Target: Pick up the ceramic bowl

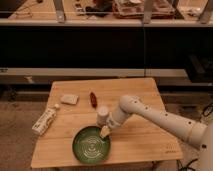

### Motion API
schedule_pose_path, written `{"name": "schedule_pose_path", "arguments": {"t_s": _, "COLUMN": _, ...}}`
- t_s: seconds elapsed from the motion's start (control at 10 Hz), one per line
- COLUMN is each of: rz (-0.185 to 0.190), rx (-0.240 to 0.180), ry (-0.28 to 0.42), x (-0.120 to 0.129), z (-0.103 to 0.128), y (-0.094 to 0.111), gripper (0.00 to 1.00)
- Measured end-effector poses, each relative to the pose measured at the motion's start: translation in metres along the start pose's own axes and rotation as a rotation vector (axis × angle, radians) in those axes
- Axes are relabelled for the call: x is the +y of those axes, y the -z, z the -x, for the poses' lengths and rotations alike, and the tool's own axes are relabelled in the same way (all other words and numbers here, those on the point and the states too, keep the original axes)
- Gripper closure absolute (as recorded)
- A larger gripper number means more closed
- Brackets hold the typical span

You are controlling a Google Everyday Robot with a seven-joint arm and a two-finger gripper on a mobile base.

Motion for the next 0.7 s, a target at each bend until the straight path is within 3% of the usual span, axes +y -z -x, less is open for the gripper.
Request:
{"name": "schedule_pose_path", "arguments": {"t_s": 0.1, "rz": -0.03, "rx": 0.037, "ry": 0.027, "x": -0.011, "z": -0.001, "y": 0.015, "gripper": 1.0}}
{"name": "schedule_pose_path", "arguments": {"t_s": 0.2, "rz": -0.037, "rx": 0.064, "ry": 0.051, "x": -0.02, "z": 0.002, "y": 0.033, "gripper": 1.0}}
{"name": "schedule_pose_path", "arguments": {"t_s": 0.4, "rz": 0.002, "rx": 0.122, "ry": 0.108, "x": -0.041, "z": 0.019, "y": 0.086, "gripper": 1.0}}
{"name": "schedule_pose_path", "arguments": {"t_s": 0.7, "rz": 0.034, "rx": 0.094, "ry": 0.137, "x": -0.057, "z": 0.05, "y": 0.124, "gripper": 1.0}}
